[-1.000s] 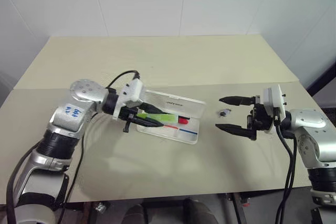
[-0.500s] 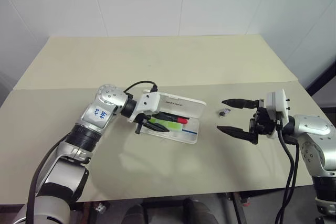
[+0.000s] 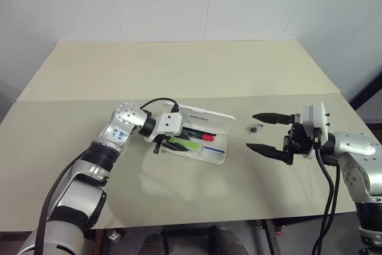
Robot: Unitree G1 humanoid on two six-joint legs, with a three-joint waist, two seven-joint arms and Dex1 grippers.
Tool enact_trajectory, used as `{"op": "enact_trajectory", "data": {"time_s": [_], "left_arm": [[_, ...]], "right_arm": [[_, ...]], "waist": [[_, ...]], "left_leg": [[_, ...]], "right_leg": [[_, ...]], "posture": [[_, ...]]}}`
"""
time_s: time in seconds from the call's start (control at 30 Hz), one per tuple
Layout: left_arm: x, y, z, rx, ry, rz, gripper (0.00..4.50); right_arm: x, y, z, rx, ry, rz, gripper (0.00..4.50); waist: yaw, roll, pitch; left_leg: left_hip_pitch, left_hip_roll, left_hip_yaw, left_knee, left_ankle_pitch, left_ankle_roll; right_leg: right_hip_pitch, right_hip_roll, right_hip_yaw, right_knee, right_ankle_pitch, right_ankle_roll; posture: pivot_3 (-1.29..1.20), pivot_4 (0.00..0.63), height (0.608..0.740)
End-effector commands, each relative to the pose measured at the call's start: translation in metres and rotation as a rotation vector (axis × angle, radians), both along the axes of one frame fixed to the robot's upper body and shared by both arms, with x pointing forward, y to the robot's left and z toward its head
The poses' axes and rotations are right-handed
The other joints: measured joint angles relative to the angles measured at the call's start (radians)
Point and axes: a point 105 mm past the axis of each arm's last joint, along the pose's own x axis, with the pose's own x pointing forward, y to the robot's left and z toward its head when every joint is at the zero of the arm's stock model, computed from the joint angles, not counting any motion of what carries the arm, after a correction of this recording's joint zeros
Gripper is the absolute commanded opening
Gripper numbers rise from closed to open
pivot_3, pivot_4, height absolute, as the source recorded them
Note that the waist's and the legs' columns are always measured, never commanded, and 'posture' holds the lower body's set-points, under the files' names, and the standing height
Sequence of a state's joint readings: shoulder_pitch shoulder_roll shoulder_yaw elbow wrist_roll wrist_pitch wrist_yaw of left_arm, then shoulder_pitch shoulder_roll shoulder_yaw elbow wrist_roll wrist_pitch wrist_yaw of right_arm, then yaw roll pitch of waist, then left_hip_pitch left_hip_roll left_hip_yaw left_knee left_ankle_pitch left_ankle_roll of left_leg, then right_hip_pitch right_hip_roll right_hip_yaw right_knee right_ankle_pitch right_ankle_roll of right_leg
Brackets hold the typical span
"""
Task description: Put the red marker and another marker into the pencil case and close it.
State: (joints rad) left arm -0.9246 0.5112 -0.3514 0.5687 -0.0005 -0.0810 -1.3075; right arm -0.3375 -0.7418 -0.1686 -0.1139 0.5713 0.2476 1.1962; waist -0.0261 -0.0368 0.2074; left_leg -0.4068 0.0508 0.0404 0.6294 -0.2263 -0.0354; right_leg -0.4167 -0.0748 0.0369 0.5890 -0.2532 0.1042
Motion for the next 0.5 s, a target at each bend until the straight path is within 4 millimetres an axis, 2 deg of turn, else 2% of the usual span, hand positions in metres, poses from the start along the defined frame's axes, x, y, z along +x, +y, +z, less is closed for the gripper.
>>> {"op": "enact_trajectory", "data": {"time_s": [0.03,0.1,0.43,0.5], "left_arm": [[0.0052,-0.0036,0.0152,-0.027,-0.061,-0.006,1.08],[0.0057,-0.0044,0.0149,-0.029,-0.063,-0.007,1.08],[-0.0020,-0.0051,0.0119,-0.020,-0.018,-0.042,4.32],[-0.0018,-0.0043,0.0121,-0.019,-0.018,-0.038,4.46]], "right_arm": [[-0.0035,-0.0026,0.0125,-0.005,-0.048,-0.006,4.50],[-0.0038,-0.0032,0.0126,-0.005,-0.048,-0.010,4.50],[-0.0037,-0.0057,0.0139,-0.009,-0.049,-0.025,4.50],[-0.0035,-0.0056,0.0139,-0.009,-0.049,-0.026,4.50]], "waist": [[-0.001,0.000,0.000],[-0.001,0.000,0.000],[-0.001,0.000,0.000],[-0.001,0.000,0.000]], "left_leg": [[0.000,0.000,0.000,0.000,0.000,0.000],[0.000,0.000,0.000,0.000,0.000,0.000],[0.000,0.000,0.000,0.000,0.000,0.000],[0.000,0.000,0.000,0.000,0.000,0.000]], "right_leg": [[0.000,0.000,0.000,0.000,0.000,0.000],[0.000,0.000,0.000,0.000,0.000,0.000],[0.000,0.000,0.000,0.001,0.000,0.000],[0.000,0.000,0.000,0.001,0.000,0.000]], "posture": [[0.00,0.150,0.740],[0.00,0.150,0.740],[0.00,0.150,0.740],[0.00,0.150,0.740]]}}
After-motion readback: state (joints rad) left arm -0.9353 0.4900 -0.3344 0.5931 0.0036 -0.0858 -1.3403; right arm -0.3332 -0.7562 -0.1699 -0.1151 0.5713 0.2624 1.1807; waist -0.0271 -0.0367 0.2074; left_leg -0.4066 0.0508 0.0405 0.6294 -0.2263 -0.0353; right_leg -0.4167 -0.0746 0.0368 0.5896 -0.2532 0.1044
